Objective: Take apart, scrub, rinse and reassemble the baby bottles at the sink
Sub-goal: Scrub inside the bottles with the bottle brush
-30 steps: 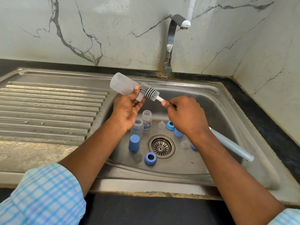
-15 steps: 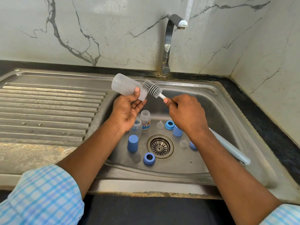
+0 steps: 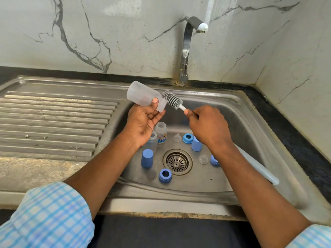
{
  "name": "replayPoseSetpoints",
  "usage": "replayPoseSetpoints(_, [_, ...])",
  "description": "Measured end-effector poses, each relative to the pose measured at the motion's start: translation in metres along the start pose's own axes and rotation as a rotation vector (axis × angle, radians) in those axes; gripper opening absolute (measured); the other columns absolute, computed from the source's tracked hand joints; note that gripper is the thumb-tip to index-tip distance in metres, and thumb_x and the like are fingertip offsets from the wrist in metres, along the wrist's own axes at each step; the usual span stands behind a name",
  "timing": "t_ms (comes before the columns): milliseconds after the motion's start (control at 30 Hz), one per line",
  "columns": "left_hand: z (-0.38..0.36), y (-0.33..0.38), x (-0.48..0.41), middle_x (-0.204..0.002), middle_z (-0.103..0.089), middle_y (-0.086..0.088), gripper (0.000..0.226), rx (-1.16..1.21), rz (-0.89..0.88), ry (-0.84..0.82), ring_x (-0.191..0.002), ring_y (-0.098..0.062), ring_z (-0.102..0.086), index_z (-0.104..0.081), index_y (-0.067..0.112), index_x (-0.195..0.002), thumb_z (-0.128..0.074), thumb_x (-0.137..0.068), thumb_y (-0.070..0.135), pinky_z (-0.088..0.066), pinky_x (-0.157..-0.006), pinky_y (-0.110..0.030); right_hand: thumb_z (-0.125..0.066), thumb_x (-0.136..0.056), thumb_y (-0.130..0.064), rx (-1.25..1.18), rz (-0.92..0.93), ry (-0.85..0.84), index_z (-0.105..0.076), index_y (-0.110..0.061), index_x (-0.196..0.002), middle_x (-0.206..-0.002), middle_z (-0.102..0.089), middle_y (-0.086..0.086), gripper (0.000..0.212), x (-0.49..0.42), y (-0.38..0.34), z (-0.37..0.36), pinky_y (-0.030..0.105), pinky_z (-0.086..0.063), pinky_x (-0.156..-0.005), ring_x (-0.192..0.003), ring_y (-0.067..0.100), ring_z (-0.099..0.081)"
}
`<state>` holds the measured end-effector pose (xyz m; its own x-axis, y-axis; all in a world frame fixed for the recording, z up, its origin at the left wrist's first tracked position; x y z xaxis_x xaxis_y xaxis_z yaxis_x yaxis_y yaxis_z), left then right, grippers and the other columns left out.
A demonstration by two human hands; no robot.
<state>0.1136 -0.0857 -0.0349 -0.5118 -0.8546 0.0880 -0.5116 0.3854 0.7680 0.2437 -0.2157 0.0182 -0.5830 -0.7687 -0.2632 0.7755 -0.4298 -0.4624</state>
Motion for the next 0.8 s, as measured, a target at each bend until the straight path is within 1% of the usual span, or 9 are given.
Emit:
replayPoseSetpoints(67, [0.006, 0.002, -0.002, -0.108, -0.071, -0.009, 0.042, -0.002, -0.01, 0.057, -0.093, -0.018, -0.072, -0.055, 0.003, -0.13, -0.064, -0.09, 0.006, -0.06, -0.08, -0.031, -0.049, -0.101, -0.045, -0.003, 0.032, -0.016, -0.045, -0.018, -0.058, -0.053, -0.045, -0.001, 0.051, 0.001, -0.003, -0.001, 0.028, -0.025, -0.047, -0.048, 0.018, -0.041])
replayPoseSetpoints(167, [0.012, 0.005, -0.005, -0.105, -0.072, -0.008, 0.042, 0.005, -0.026, 0.096, -0.092, -0.017, -0.072, -0.056, 0.003, -0.131, -0.065, -0.09, 0.007, -0.06, -0.077, -0.029, -0.05, -0.1, -0.045, -0.022, 0.064, -0.027, -0.044, -0.019, -0.057, -0.052, -0.045, -0.001, 0.052, 0.003, -0.01, -0.003, 0.029, -0.025, -0.048, -0.047, 0.016, -0.04])
replayPoseSetpoints(300, [-0.001, 0.002, 0.001, -0.106, -0.072, -0.008, 0.031, -0.011, -0.007, -0.012, -0.098, -0.019, -0.071, -0.058, 0.004, -0.123, -0.062, -0.092, 0.007, -0.059, -0.087, -0.032, -0.05, -0.1, -0.047, -0.026, -0.003, -0.016, -0.053, -0.017, -0.062, -0.055, -0.048, 0.0, 0.048, -0.002, -0.001, -0.001, 0.028, -0.027, -0.049, -0.05, 0.018, -0.043])
replayPoseSetpoints(400, [-0.01, 0.002, 0.004, -0.123, -0.067, -0.013, 0.039, -0.011, -0.004, -0.081, -0.107, -0.022, -0.068, -0.054, 0.004, -0.13, -0.06, -0.091, 0.006, -0.056, -0.094, -0.036, -0.05, -0.1, -0.045, 0.012, -0.014, -0.021, -0.049, -0.018, -0.06, -0.055, -0.047, 0.0, 0.049, -0.001, 0.004, 0.0, 0.028, -0.026, -0.048, -0.049, 0.017, -0.041])
replayPoseSetpoints(433, [-0.011, 0.003, 0.004, -0.124, -0.066, -0.013, 0.04, -0.004, -0.007, -0.087, -0.108, -0.022, -0.067, -0.053, 0.004, -0.13, -0.06, -0.091, 0.006, -0.055, -0.095, -0.036, -0.05, -0.1, -0.045, 0.019, -0.008, -0.018, -0.047, -0.018, -0.059, -0.055, -0.046, 0.0, 0.049, -0.001, 0.004, 0.001, 0.028, -0.026, -0.048, -0.049, 0.017, -0.04])
replayPoseSetpoints(567, [-0.004, 0.009, -0.001, -0.114, -0.068, -0.008, 0.029, 0.014, -0.022, -0.075, -0.105, -0.02, -0.067, -0.057, 0.006, -0.124, -0.055, -0.095, 0.002, -0.056, -0.092, -0.035, -0.049, -0.1, -0.045, -0.036, 0.019, 0.031, -0.045, -0.018, -0.057, -0.051, -0.043, -0.001, 0.051, 0.002, -0.003, 0.007, 0.029, -0.023, -0.047, -0.047, 0.017, -0.038])
replayPoseSetpoints(700, [0.003, 0.014, -0.005, -0.115, -0.069, -0.007, 0.047, 0.027, -0.029, -0.042, -0.106, -0.021, -0.067, -0.049, 0.008, -0.138, -0.057, -0.093, 0.001, -0.056, -0.093, -0.036, -0.051, -0.1, -0.045, -0.082, 0.071, 0.004, -0.047, -0.016, -0.058, -0.05, -0.043, -0.001, 0.051, 0.007, -0.013, 0.005, 0.028, -0.023, -0.047, -0.046, 0.017, -0.037])
replayPoseSetpoints(733, [0.005, 0.014, -0.005, -0.113, -0.07, -0.006, 0.048, 0.026, -0.027, -0.031, -0.105, -0.021, -0.067, -0.049, 0.011, -0.138, -0.058, -0.092, 0.001, -0.056, -0.093, -0.036, -0.051, -0.1, -0.045, -0.088, 0.074, -0.008, -0.047, -0.017, -0.057, -0.05, -0.043, -0.002, 0.052, 0.008, -0.014, 0.004, 0.028, -0.023, -0.047, -0.046, 0.017, -0.037])
replayPoseSetpoints(800, [0.006, 0.013, -0.004, -0.108, -0.07, -0.004, 0.042, 0.002, -0.014, -0.02, -0.1, -0.019, -0.068, -0.051, 0.015, -0.135, -0.057, -0.094, 0.004, -0.054, -0.092, -0.034, -0.052, -0.099, -0.045, -0.1, 0.078, -0.029, -0.045, -0.018, -0.056, -0.049, -0.043, -0.002, 0.052, 0.008, -0.014, 0.002, 0.028, -0.023, -0.047, -0.046, 0.016, -0.037])
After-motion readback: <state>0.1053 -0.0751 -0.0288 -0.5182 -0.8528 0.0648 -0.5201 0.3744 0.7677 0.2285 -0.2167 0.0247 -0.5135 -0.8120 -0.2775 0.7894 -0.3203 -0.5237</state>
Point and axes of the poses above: each hand's wrist, its own x-axis away from the middle knuckle, its own z-axis out of the back of the hand, y = z × x, the point moved 7 cm from there along -x, towards the middle knuckle
